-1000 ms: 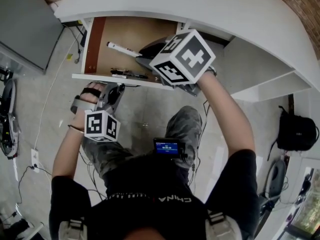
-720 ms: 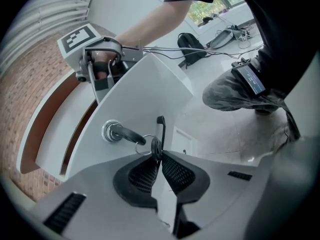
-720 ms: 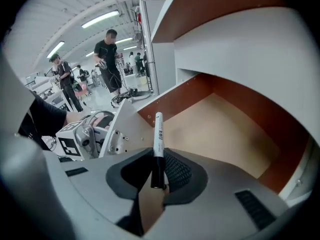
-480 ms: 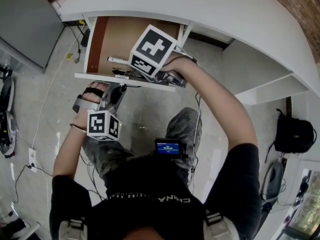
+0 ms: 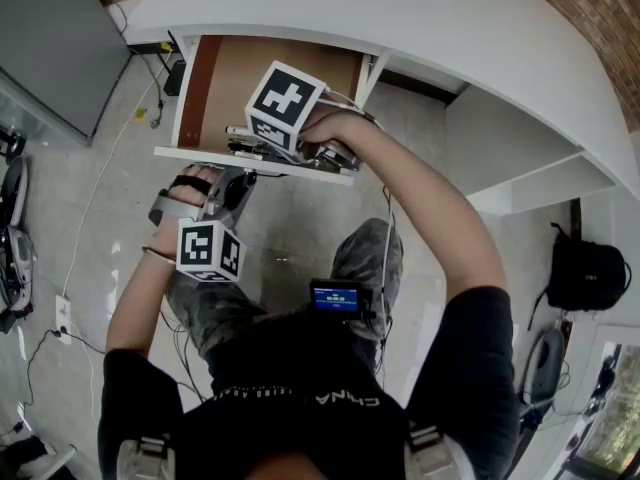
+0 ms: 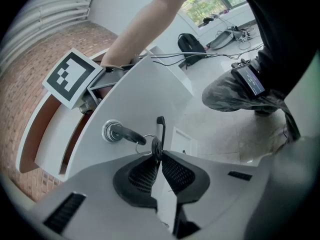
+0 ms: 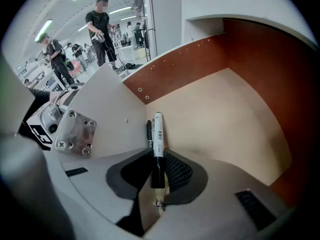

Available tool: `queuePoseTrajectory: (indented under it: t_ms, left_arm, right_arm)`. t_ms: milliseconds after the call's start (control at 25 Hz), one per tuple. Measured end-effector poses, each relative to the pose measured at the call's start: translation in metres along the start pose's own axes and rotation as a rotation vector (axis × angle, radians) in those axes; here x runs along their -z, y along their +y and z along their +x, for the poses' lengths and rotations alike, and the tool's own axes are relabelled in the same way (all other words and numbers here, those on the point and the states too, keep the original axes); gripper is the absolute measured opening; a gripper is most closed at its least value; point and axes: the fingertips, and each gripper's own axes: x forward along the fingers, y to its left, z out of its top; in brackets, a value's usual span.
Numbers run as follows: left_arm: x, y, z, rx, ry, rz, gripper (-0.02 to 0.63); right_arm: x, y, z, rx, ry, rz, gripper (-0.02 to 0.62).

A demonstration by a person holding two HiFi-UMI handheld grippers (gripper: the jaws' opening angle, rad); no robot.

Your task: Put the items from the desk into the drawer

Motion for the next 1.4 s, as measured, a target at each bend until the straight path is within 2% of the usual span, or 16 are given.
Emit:
queuePoseTrajectory:
  t_ms: [560,880,960,1240,1400]
  left_arm:
    - [-0.002,-0.001,-0.001,0.000,-0.010,-0.011,0.034]
    - [0.000,-0.001,-0.001,0.007,-0.009,-0.015,0.034]
    - [0.000,-0.001,-0.001,0.007,-0.009,-0.014,0.034]
    - [-0.002,-0.001,-0.002,0.014,-0.002,-0.015,0.034]
    - [-0.003,0.002,-0.004,0.030,0.001,-0.019,0.034]
  right_arm:
    - [0.002,-0.001,0.003,-0.002,0.011,0.007,0.074]
    - [0.002,0.003,0.003,-0.011,0.014,-0.024,0.079]
    - [0.000,0.003,0.001,-0.012,-0.007,-0.018,0.115]
    - [-0.013,-0.005,-0.027,0.038,-0.144,0.014,0.114]
    - [-0.019,-0.007,-0.057,0.086,-0.272,-0.002,0.056]
